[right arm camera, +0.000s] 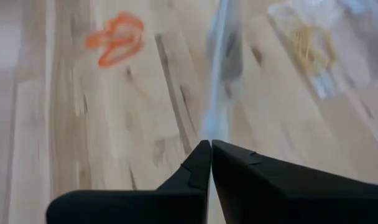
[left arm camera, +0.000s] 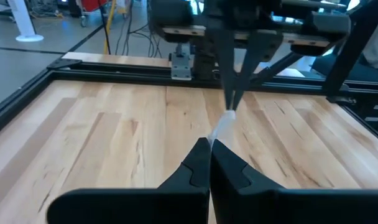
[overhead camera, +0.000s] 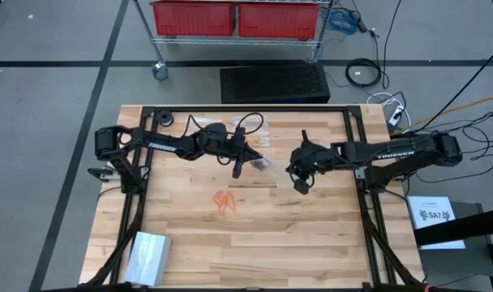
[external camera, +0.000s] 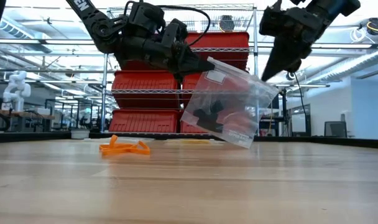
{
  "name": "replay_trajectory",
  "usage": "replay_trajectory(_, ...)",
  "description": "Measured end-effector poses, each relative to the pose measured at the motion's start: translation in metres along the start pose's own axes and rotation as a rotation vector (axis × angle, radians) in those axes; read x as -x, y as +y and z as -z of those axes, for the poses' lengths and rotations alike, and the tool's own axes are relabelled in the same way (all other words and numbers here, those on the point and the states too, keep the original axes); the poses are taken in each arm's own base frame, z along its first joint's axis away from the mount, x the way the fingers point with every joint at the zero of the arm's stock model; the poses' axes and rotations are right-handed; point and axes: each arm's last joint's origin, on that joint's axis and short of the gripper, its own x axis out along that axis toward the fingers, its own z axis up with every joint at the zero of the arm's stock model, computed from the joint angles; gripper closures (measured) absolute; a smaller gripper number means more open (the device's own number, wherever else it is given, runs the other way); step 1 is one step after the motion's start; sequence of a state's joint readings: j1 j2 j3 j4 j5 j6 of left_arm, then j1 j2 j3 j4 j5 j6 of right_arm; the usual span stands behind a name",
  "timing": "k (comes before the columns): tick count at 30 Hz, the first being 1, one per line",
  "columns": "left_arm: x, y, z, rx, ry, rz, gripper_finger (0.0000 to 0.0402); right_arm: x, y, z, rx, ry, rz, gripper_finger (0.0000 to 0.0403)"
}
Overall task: Sort rubber bands
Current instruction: Close the right transparent zip bag
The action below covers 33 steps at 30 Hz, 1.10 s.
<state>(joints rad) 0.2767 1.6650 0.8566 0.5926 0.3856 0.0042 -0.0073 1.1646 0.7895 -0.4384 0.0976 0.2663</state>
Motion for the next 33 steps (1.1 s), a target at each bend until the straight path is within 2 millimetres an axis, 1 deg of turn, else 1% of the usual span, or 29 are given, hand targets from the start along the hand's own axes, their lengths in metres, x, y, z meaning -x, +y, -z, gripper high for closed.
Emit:
replay_trajectory(6, 0.000, 0.001, 0.000, 0.007, 0.000, -0.004, 0.0402, 0.005, -0.002, 0.008, -0.030, 0.070, 0.018, 0.0397)
replay_trajectory(12, 0.001, 0.001, 0.000, 0.026, 0.004, -0.006, 0.0402, 0.010, -0.003, 0.011, -0.033, 0.085, 0.023, 0.0397)
replay_trajectory(16, 0.001, 0.001, 0.000, 0.026, 0.005, -0.006, 0.0402, 0.015, -0.003, 0.006, -0.065, 0.016, 0.033, 0.0394)
replay_trajectory(19, 0.001, 0.001, 0.001, 0.027, 0.007, -0.006, 0.0402, 0.019, -0.003, 0.000, -0.074, -0.053, 0.025, 0.0377)
replay_trajectory(21, 0.001, 0.001, 0.001, 0.027, 0.007, -0.006, 0.0402, 0.019, -0.001, -0.004, -0.065, -0.093, 0.013, 0.0358)
replay_trajectory(24, 0.001, 0.001, 0.001, 0.027, 0.006, -0.005, 0.0402, 0.017, -0.003, -0.006, -0.032, -0.105, 0.019, 0.0325)
replay_trajectory(29, 0.001, 0.001, 0.000, 0.027, 0.006, -0.005, 0.0402, 0.008, -0.015, -0.008, -0.011, -0.081, 0.063, 0.0284)
replay_trajectory(33, 0.001, 0.001, 0.000, 0.027, 0.007, -0.005, 0.0402, 0.004, -0.024, -0.010, -0.020, -0.071, 0.063, 0.0274)
